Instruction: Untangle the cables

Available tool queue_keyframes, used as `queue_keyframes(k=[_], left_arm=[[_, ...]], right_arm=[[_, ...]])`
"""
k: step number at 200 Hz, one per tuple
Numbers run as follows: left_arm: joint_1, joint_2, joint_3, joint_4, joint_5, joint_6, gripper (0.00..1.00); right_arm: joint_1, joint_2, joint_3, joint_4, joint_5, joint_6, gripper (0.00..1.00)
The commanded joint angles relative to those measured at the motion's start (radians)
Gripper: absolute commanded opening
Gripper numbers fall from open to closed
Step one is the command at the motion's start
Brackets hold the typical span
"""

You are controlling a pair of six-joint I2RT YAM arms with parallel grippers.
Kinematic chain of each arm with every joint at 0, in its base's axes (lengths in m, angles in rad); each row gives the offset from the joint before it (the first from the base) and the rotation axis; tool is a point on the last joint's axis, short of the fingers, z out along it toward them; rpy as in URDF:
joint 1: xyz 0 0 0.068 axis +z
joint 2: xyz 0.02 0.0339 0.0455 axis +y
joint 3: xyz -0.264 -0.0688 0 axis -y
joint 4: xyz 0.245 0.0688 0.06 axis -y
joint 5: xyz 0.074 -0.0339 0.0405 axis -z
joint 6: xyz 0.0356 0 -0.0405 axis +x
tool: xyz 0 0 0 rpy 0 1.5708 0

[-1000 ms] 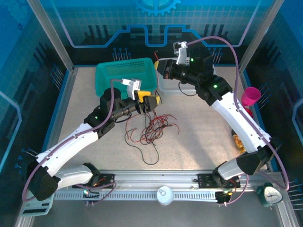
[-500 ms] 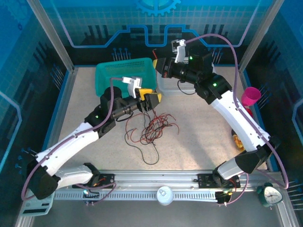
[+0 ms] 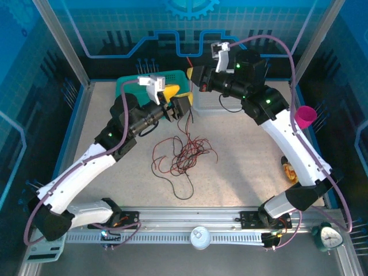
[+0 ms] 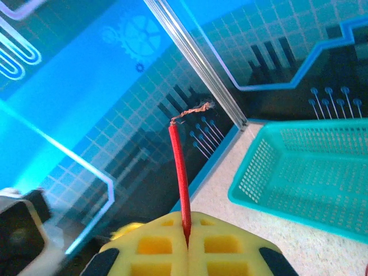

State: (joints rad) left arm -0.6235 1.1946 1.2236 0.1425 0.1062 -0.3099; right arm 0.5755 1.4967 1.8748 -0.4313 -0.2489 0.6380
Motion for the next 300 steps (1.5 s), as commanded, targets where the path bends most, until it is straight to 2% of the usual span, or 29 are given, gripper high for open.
queue_keyframes(k=[1,34,69,110,148,174,189,219,238,273,300], left_arm=[[0.006,0.039,0.059,0.005,0.048,0.023,0.72],[0.007,0.067,0.069,0.029,0.071,0.012,0.69],[0.006,0.073,0.06,0.057,0.08,0.0,0.67],[0.006,0.085,0.06,0.07,0.088,-0.008,0.53],[0.006,0.094,0.038,0.088,0.089,-0.017,0.5],[0.006,0.079,0.005,0.088,0.083,-0.008,0.51],[0.006,0.058,-0.011,0.055,0.068,-0.004,0.55],[0.006,-0.017,-0.033,-0.092,-0.034,-0.03,0.64],[0.007,-0.057,-0.038,-0.181,-0.057,-0.08,0.69],[0.007,-0.055,0.003,-0.333,0.017,-0.216,0.71],[0.006,-0.025,0.003,-0.324,0.092,-0.322,0.71]], right_arm=[[0.011,0.011,0.076,-0.016,-0.026,-0.018,0.0],[0.012,0.028,0.11,-0.022,-0.033,-0.011,0.0],[0.011,0.009,0.031,0.022,-0.039,0.005,0.0],[0.012,-0.023,-0.047,0.073,-0.041,0.028,0.0],[0.013,-0.042,-0.08,0.092,-0.035,0.032,0.0],[0.011,-0.044,-0.078,0.086,-0.021,0.018,0.0],[0.011,-0.041,-0.069,0.077,-0.017,0.007,0.0],[0.01,-0.037,-0.068,0.067,-0.002,-0.011,0.0],[0.01,-0.036,-0.073,0.069,0.005,-0.02,0.0],[0.01,-0.033,-0.085,0.081,0.011,-0.021,0.0],[0.009,-0.027,-0.089,0.093,0.007,-0.012,0.0]])
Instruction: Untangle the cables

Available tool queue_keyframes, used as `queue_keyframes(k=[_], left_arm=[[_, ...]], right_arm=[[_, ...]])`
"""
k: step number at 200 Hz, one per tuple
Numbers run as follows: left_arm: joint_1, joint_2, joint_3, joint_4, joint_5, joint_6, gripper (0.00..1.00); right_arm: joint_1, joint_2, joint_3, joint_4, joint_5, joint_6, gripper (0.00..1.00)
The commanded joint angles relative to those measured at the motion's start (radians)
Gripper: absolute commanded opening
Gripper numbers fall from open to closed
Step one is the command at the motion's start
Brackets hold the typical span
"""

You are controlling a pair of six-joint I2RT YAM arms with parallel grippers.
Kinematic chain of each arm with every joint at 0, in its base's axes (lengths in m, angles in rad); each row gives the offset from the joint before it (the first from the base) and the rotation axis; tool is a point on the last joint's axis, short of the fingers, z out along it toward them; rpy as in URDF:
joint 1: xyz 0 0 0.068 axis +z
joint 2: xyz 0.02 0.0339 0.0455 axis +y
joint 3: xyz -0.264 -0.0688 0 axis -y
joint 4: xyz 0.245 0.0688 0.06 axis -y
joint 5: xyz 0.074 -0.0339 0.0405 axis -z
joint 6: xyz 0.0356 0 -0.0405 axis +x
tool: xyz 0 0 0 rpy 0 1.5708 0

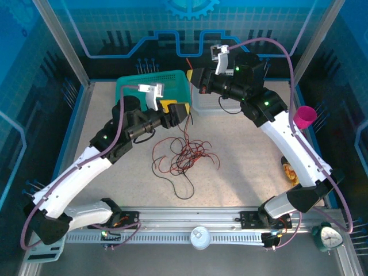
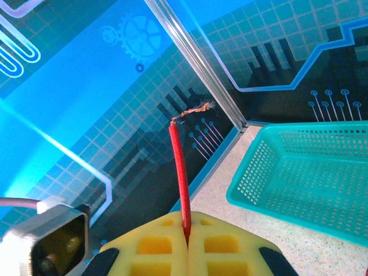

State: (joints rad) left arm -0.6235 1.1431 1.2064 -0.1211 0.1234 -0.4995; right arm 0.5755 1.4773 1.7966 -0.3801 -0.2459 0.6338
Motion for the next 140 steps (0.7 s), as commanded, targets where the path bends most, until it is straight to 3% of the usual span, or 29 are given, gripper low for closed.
queue_keyframes(k=[1,102,140], left_arm=[[0.006,0.028,0.02,-0.058,0.077,-0.135,0.71],[-0.013,0.061,-0.022,-0.011,0.109,-0.195,0.65],[-0.026,0.028,-0.043,-0.058,0.041,-0.188,0.64]], right_arm=[[0.01,-0.008,-0.01,0.042,0.004,-0.007,0.0],[0.01,-0.008,-0.019,0.052,0.011,0.002,0.0],[0.009,-0.005,-0.024,0.058,0.013,0.004,0.0]])
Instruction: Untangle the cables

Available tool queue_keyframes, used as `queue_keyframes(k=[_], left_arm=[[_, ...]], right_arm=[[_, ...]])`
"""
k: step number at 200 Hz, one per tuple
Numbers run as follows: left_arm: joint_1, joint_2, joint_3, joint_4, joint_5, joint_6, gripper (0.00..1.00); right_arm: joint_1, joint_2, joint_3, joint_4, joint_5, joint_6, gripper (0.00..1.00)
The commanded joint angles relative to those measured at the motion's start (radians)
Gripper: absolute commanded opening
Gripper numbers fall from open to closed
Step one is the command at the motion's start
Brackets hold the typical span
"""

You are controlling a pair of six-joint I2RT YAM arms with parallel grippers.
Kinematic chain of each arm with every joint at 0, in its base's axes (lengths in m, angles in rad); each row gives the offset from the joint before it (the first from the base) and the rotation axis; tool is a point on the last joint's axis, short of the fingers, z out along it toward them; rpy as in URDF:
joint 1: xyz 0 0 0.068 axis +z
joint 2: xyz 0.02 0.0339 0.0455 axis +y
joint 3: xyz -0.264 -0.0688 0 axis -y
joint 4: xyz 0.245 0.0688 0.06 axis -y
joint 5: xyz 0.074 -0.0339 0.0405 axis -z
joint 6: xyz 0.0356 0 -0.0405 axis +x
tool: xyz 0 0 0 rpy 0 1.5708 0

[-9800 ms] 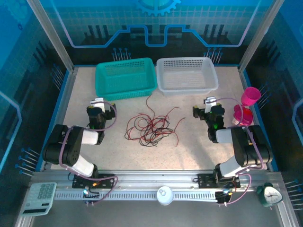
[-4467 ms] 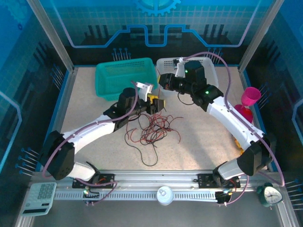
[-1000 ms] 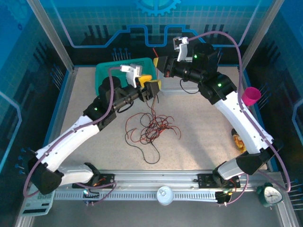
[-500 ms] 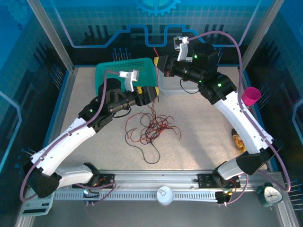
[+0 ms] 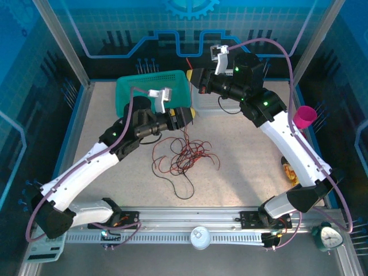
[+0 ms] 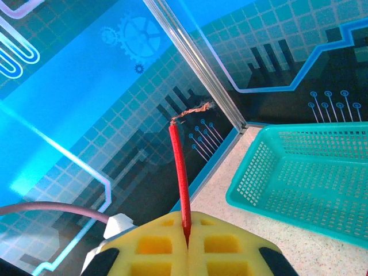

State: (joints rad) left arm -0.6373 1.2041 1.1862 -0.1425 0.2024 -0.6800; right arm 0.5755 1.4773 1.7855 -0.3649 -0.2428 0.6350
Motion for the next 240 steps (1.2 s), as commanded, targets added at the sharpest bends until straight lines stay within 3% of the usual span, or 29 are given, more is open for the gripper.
queue_keyframes(k=[1,106,136,180,240], left_arm=[[-0.013,-0.033,-0.024,-0.037,-0.04,-0.008,0.64],[-0.053,0.025,0.01,0.027,-0.032,-0.025,0.6],[-0.056,0.044,0.012,0.043,-0.039,-0.02,0.46],[-0.057,0.027,0.014,0.03,-0.095,0.025,0.0],[-0.015,-0.034,0.069,-0.025,-0.182,0.134,0.0]], right_arm=[[0.01,-0.005,-0.013,0.043,0.01,0.004,0.0],[0.01,-0.014,-0.042,0.065,0.005,0.021,0.0],[0.007,-0.022,-0.053,0.058,0.019,0.012,0.0],[-0.065,-0.056,-0.101,0.072,-0.005,0.041,0.0],[-0.256,-0.147,-0.151,0.057,-0.036,0.07,0.0]])
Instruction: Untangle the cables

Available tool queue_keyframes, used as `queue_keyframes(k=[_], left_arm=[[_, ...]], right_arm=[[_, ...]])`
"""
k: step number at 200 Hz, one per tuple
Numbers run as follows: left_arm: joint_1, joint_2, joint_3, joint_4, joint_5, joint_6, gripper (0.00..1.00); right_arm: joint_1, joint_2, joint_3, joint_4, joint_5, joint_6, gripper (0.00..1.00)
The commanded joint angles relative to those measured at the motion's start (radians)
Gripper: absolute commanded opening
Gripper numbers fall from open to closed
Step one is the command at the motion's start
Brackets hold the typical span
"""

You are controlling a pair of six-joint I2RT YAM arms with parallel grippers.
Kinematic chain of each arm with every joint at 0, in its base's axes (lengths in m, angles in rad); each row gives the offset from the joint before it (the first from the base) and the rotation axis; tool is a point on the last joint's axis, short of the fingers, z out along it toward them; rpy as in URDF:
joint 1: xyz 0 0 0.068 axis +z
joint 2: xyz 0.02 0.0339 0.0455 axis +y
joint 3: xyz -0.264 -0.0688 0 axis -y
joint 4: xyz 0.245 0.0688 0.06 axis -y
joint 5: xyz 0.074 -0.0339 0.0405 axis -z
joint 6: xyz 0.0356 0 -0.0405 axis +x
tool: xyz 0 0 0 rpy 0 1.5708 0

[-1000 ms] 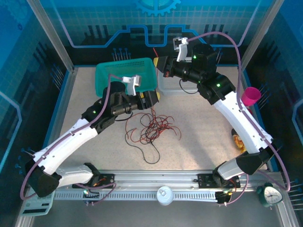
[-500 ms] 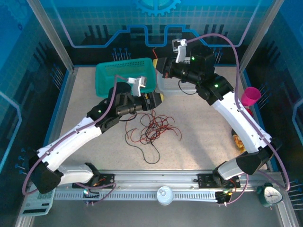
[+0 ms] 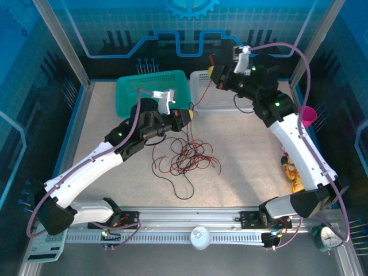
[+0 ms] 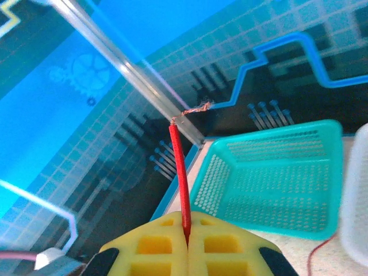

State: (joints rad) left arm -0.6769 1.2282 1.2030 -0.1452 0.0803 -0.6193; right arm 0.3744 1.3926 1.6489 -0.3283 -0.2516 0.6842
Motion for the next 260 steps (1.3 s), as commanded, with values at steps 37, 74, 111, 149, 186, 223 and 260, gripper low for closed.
queue_keyframes(k=[37,74,111,149,186,223,260], left_arm=[[0.086,-0.11,0.042,-0.036,-0.094,0.093,0.0],[0.132,-0.159,0.011,-0.066,-0.114,0.106,0.0],[0.18,-0.209,-0.04,-0.088,-0.123,0.1,0.0],[0.215,-0.247,-0.078,-0.117,-0.129,0.101,0.0],[0.22,-0.25,-0.104,-0.122,-0.118,0.091,0.0],[0.22,-0.223,-0.135,-0.109,-0.105,0.068,0.0],[0.22,-0.194,-0.187,-0.09,-0.093,0.05,0.0]], right_arm=[[-0.159,-0.121,-0.064,0.035,-0.035,0.049,0.0],[-0.224,-0.161,-0.09,0.021,-0.03,0.054,0.0],[-0.303,-0.201,-0.144,0.025,-0.026,0.091,0.0],[-0.374,-0.234,-0.197,0.02,0.009,0.14,0.0],[-0.378,-0.222,-0.196,0.073,-0.055,0.19,0.0],[-0.203,-0.148,-0.032,0.082,-0.192,0.142,0.0],[-0.028,-0.087,0.097,0.097,-0.254,0.084,0.0]])
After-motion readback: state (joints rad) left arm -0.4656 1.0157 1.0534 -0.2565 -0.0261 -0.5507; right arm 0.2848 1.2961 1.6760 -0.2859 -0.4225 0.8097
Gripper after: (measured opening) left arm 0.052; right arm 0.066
